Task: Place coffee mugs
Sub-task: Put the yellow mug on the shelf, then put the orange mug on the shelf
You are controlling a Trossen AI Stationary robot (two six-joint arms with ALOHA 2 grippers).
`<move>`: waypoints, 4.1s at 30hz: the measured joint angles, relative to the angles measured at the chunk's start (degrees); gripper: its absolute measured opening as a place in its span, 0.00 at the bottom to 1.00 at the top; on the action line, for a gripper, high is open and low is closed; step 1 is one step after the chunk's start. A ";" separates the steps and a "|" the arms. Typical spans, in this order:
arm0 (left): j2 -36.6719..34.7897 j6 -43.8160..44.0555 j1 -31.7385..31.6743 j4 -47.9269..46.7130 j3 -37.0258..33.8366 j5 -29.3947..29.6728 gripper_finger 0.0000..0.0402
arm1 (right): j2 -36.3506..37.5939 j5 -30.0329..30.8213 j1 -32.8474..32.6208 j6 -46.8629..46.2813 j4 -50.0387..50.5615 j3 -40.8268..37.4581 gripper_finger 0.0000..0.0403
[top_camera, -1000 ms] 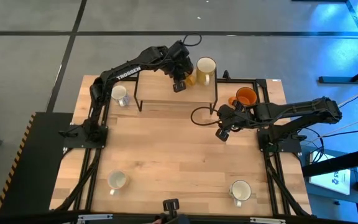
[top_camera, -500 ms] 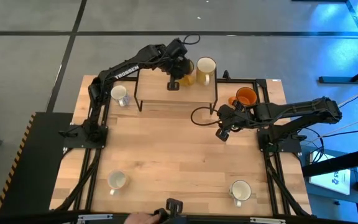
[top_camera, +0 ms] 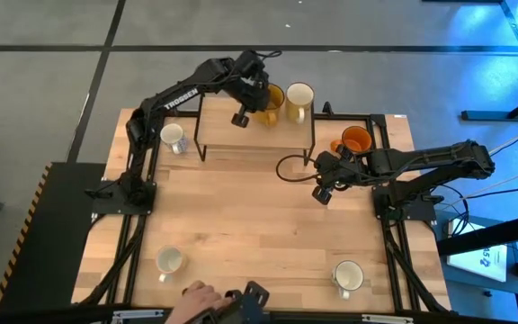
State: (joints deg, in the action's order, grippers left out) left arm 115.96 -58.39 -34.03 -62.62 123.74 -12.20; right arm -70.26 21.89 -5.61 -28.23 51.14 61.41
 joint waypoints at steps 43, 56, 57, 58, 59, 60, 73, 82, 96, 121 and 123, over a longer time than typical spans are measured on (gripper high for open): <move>-11.49 25.34 6.30 -0.11 0.17 11.45 0.29 | 1.67 2.45 0.00 0.12 3.79 1.44 0.32; -20.67 47.96 9.36 -21.20 -0.03 11.48 0.29 | 8.41 1.77 24.42 6.05 14.71 2.82 0.32; -21.17 48.69 9.88 -21.19 -0.66 11.99 0.29 | 8.39 -0.85 27.81 7.67 14.30 2.16 0.32; -21.89 49.19 10.42 -20.78 -1.71 12.57 0.29 | 8.37 -3.03 31.06 9.45 14.31 1.32 0.32; -23.13 49.50 10.97 -19.77 -3.40 13.23 0.29 | 8.32 -5.18 34.63 11.20 14.16 0.27 0.32; -24.58 49.81 11.39 -18.91 -5.53 13.69 0.29 | 8.26 -7.06 37.58 12.45 13.36 -0.91 0.32; -42.97 59.36 12.11 -0.03 -37.36 14.46 0.29 | 6.76 -22.17 53.03 17.75 4.17 -12.07 0.32; -45.55 62.58 12.11 0.34 -41.05 14.46 0.29 | 0.57 -20.28 52.87 21.25 2.12 -12.50 0.32; -45.53 62.52 13.10 0.88 -41.07 14.68 0.29 | -4.94 -18.45 52.89 26.98 1.10 -12.50 0.26; -45.51 62.11 13.08 0.70 -41.07 14.65 0.29 | 7.16 -20.24 40.79 23.78 16.74 -5.19 0.01; -45.51 62.12 13.08 0.43 -41.07 14.61 0.29 | 8.33 -20.89 36.69 22.59 18.45 -4.06 0.01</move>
State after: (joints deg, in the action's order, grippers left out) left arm 70.46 3.73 -20.95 -62.19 82.67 2.42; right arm -61.93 1.00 31.08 -5.64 69.60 57.35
